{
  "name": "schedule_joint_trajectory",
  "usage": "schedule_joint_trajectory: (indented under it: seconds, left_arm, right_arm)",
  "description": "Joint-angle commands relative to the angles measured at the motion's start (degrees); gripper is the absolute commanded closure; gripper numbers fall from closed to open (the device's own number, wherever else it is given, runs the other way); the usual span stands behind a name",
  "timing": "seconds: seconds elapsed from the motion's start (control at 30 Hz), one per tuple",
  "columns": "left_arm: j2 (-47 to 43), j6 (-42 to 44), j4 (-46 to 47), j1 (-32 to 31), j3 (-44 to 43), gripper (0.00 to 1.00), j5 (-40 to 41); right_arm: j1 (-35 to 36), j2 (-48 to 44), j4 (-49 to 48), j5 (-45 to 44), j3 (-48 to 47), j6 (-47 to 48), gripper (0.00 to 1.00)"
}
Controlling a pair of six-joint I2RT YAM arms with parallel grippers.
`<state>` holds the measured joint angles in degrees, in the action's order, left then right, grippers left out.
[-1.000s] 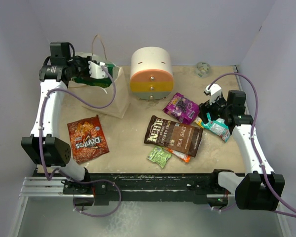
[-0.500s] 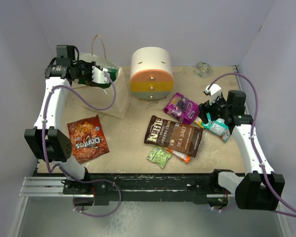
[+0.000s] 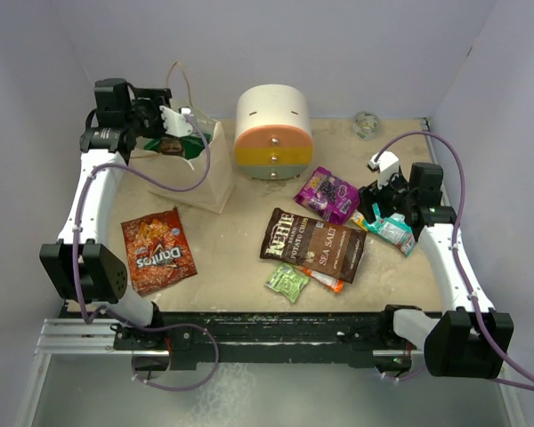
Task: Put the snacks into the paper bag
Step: Place the snack in the paper bag, then pick up the snack from the center of the board.
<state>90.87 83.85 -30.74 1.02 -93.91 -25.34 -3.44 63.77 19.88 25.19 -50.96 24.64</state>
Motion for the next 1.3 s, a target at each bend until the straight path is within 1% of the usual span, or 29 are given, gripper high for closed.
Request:
schedule_joint_trajectory:
  seconds: [0.0, 0.07, 0.17, 0.33, 0.4, 0.5, 0.63, 0.7, 0.8, 0.93, 1.0, 1.1, 1.17, 1.27]
  left_arm:
    - [-6.02, -11.87, 9.74, 0.04, -1.0, 0.27, 2.27]
    - [-7.54, -16.17, 9.97, 0.03, -1.83, 0.2, 2.93]
    - [-9.74, -22.02, 8.13, -0.04, -2.71, 0.13, 3.55]
    - [-14.73, -34.32, 4.3, -0.05, -2.01, 0.03, 5.13]
    - [-16.89, -39.28, 0.96, -0.05, -2.05, 0.01, 5.32]
    - [-20.12, -45.65, -3.73, -0.08, -1.03, 0.01, 4.38]
    - [-24.51, -50.5, -9.1, -0.14, 4.05, 0.01, 0.21]
    - [-26.69, -51.82, -10.92, -0.18, 6.61, 0.01, -2.47]
    - [-30.03, -50.96, -15.57, -0.23, 11.9, 0.01, -7.14]
    - [-33.16, -47.76, -22.51, -0.52, 16.65, 0.01, -13.23]
    - [-34.13, -45.94, -25.04, -0.78, 18.77, 0.01, -14.93]
    - [-34.57, -43.76, -26.99, -1.49, 21.72, 0.01, -15.75]
    - [-34.29, -42.72, -27.26, -3.12, 23.41, 0.01, -15.06]
    - [-32.61, -43.09, -26.28, -8.11, 25.62, 0.01, -11.34]
  right_arm:
    - [0.11, 0.53, -0.27, 2.47, -1.19, 0.32, 0.19]
    - [0.94, 1.54, 0.6, 3.14, -1.77, 0.67, 0.2]
    - [3.37, 3.97, 2.72, 3.32, -2.62, 1.68, 0.21]
    - [10.25, 7.96, 6.77, 0.65, -3.37, 5.09, 0.23]
    - [12.12, 9.62, 7.98, 0.11, -2.7, 6.9, 0.23]
    - [13.52, 12.47, 8.93, 0.19, -2.27, 8.62, 0.23]
    - [17.58, 15.09, 8.84, 0.71, -3.23, 8.69, 0.23]
    - [20.26, 16.02, 8.26, 1.2, -4.42, 8.44, 0.23]
    - [23.59, 18.11, 7.28, 1.59, -6.21, 8.32, 0.23]
    - [27.22, 21.45, 4.91, -0.22, -9.82, 8.0, 0.23]
    - [28.38, 23.43, 4.12, -1.98, -10.83, 8.33, 0.23]
    - [28.8, 27.19, 3.51, -3.52, -12.19, 9.43, 0.23]
    - [29.09, 29.56, 3.73, -3.21, -13.42, 9.72, 0.23]
    - [30.22, 32.71, 4.36, -2.87, -14.86, 9.77, 0.23]
